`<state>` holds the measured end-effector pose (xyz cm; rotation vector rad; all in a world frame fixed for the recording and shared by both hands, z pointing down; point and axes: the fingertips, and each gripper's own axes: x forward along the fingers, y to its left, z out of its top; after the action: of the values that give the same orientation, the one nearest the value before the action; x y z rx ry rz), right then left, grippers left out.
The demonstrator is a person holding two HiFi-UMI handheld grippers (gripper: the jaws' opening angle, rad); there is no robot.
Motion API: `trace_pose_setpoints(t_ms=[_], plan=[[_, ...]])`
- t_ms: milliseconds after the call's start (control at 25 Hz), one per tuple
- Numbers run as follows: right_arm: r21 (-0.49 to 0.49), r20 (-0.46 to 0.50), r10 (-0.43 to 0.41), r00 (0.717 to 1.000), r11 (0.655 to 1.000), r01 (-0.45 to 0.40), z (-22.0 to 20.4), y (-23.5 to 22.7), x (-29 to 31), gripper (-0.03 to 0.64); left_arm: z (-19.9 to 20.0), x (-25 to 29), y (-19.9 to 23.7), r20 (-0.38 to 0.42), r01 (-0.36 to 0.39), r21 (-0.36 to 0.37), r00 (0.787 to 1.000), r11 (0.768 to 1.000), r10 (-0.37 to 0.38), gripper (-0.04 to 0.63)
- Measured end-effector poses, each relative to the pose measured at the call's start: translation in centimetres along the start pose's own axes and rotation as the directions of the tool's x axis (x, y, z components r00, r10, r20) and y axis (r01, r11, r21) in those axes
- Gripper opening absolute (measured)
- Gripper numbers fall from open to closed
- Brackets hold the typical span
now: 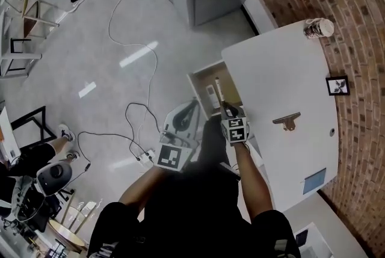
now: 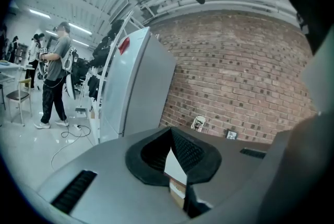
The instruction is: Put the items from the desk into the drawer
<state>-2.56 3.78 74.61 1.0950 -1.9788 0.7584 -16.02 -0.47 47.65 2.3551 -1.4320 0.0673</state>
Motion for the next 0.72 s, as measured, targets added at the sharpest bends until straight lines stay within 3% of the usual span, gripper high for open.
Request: trace_pose_setpoints(t_ms=[320,720], plan=[[0.049,-0.15,0.025,0.988,0.999,-0.018,-6.8,-1.7,8.3,0.06,-4.5,3.7,1.1,-0.046,-0.007,-0.011,0.999,1.0,0.007,0.002],[0.127,-0.322,0.021,0.947,0.992,0.021,-15.5,-3.2,15.3,0.06,-9.4,4.7,2.6,-0.097,-0.011,-0.027,0.995,1.0,0.008,0.002]])
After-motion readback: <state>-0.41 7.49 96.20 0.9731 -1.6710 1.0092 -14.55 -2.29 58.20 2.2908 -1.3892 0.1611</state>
